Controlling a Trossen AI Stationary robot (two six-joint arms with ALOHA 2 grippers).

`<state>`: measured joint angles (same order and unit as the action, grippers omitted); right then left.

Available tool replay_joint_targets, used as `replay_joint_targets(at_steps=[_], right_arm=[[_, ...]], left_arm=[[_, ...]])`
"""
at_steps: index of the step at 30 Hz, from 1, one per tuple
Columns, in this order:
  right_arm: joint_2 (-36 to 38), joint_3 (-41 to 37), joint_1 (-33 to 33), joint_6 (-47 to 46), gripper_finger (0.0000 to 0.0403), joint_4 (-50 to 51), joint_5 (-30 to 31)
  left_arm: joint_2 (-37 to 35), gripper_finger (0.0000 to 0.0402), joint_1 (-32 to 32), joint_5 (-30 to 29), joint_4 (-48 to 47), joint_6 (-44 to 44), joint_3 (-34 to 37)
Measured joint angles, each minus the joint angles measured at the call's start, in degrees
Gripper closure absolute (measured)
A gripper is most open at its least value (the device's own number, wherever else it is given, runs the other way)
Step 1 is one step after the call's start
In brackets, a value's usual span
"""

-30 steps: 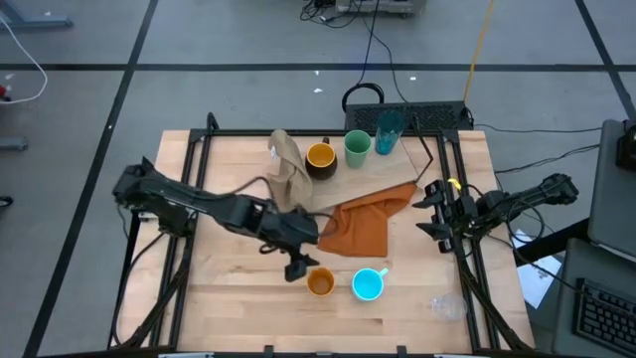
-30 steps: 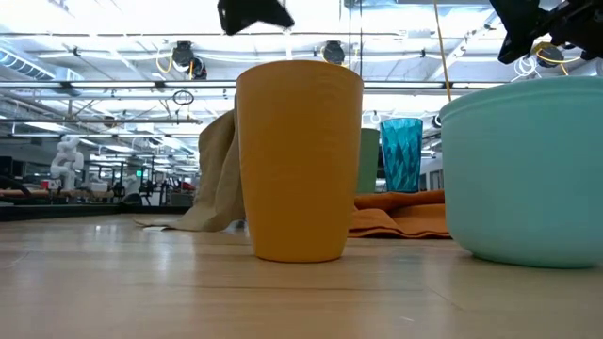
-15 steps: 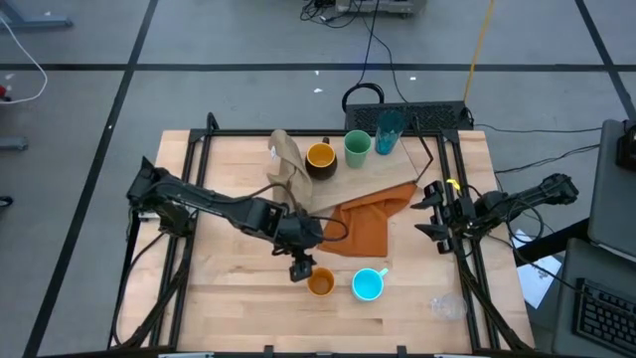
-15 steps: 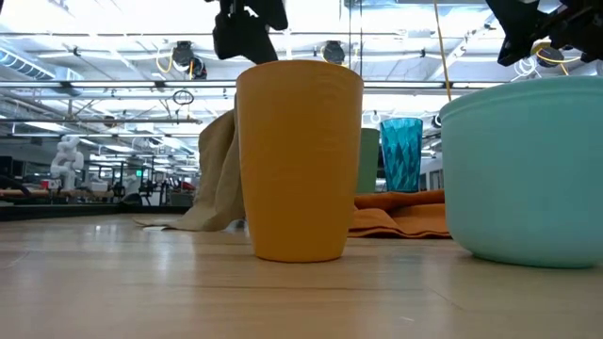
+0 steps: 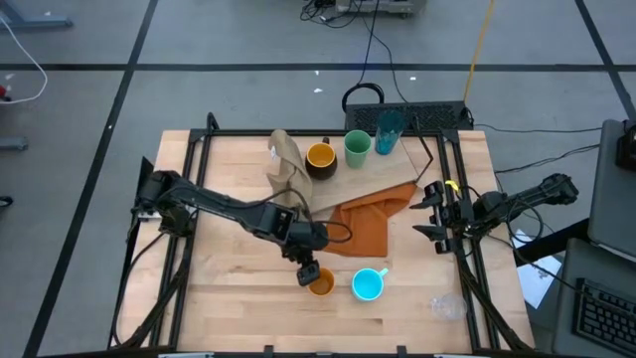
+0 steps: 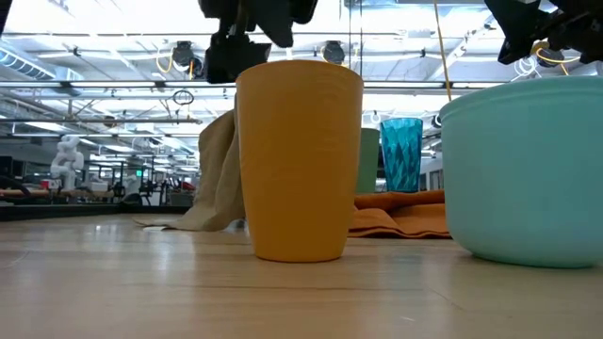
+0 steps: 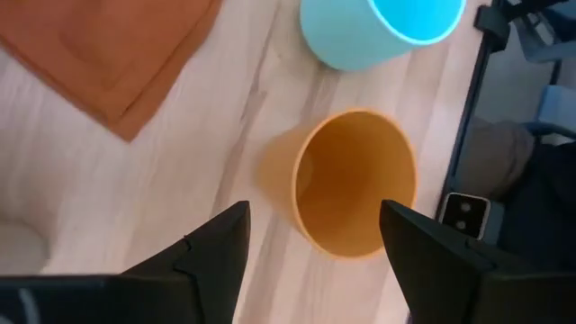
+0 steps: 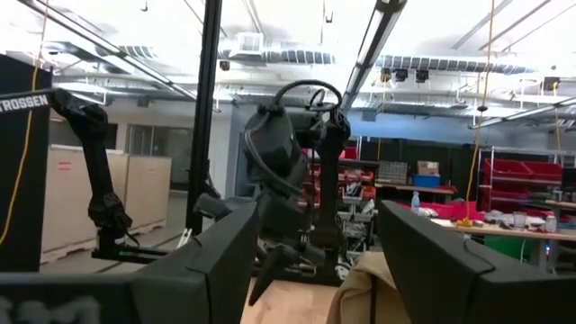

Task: Stack small to large cups/mugs on shelf
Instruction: Put the orange cup on the shelf

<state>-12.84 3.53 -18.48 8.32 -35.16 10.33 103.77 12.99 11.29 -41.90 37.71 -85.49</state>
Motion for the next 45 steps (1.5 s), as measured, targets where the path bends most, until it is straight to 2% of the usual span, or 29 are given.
replay_joint_targets(at_steps=[11,25,45], right_arm=[[0.1,0.0,0.0,0.1,0.0183,1.2,0.0],[0.1,0.0,0.0,0.5,0.0183,2.0,0.1],[0.1,0.0,0.0,1.4,0.0183,2.4,0.1]], left_arm=[[-0.3,0.0154,0.6,0.7,3.1,3.4,0.0],[0.5,0.0154,2.0,-2.8,2.2,6.6,0.0],[6.3,0.0154,3.0,-0.4,2.5,7.1,0.0]])
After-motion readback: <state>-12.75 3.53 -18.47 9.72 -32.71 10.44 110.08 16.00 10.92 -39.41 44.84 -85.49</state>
